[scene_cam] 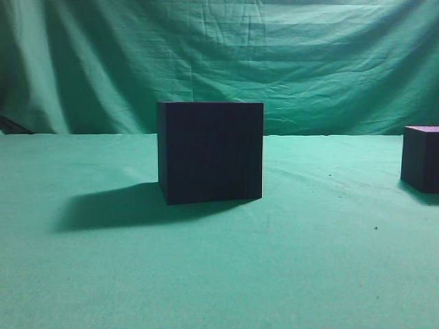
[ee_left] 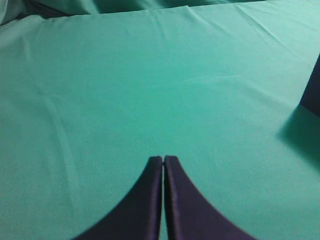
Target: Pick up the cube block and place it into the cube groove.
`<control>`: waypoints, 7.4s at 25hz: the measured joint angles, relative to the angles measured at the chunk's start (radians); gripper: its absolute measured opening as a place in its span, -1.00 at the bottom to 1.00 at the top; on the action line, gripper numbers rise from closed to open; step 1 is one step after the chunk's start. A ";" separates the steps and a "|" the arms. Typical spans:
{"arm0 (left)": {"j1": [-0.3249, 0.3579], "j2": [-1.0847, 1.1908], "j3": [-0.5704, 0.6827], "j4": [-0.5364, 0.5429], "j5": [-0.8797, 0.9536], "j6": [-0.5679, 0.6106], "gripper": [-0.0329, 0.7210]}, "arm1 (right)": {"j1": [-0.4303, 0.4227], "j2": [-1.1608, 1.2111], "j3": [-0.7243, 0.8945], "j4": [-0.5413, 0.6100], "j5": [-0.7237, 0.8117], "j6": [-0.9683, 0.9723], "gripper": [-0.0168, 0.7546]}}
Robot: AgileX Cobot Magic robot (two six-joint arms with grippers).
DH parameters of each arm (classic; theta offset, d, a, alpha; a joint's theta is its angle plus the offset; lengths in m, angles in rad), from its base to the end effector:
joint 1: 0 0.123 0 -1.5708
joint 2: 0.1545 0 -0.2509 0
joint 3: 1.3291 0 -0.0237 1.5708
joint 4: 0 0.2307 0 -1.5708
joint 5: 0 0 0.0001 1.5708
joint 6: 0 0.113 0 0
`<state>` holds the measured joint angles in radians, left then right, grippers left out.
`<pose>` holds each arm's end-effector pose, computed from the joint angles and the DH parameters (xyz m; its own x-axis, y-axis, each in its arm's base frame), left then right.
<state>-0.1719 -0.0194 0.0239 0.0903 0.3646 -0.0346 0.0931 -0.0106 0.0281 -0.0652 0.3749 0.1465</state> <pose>0.0872 -0.0114 0.1681 -0.2655 0.0966 -0.9593 0.1539 0.9865 0.0567 0.0878 0.0055 0.1647 -0.3034 0.0577 -0.9511 -0.0444 0.9962 0.0746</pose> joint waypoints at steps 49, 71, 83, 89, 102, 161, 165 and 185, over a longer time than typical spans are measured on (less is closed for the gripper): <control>0.000 0.000 0.000 0.000 0.000 0.000 -0.91 | 0.000 0.617 -0.514 0.133 0.218 0.018 -0.84; 0.000 0.000 0.000 0.000 0.000 0.000 -0.91 | 0.181 1.478 -1.014 0.122 0.500 -0.076 0.55; 0.000 0.000 0.000 0.000 0.000 0.000 -0.91 | 0.181 1.646 -1.015 0.068 0.369 0.040 0.55; 0.000 0.000 0.000 0.000 0.000 0.000 -0.91 | 0.181 1.671 -1.024 0.061 0.361 0.044 0.18; 0.000 0.000 0.000 0.000 0.000 0.000 -0.91 | 0.253 1.686 -1.311 0.068 0.649 0.046 0.12; 0.000 0.000 0.000 0.000 0.000 0.000 -0.91 | 0.679 1.823 -1.759 -0.001 0.849 0.139 0.31; 0.000 0.000 0.000 0.000 0.000 0.000 -0.91 | 0.679 1.749 -1.782 -0.042 0.867 0.137 -0.57; 0.000 0.000 0.000 0.000 0.000 0.000 -0.91 | 0.679 0.850 -1.121 -0.065 0.891 0.080 -0.96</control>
<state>-0.1719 -0.0194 0.0239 0.0903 0.3646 -0.0346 0.7720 0.8390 -1.0927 -0.1302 1.2664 0.2268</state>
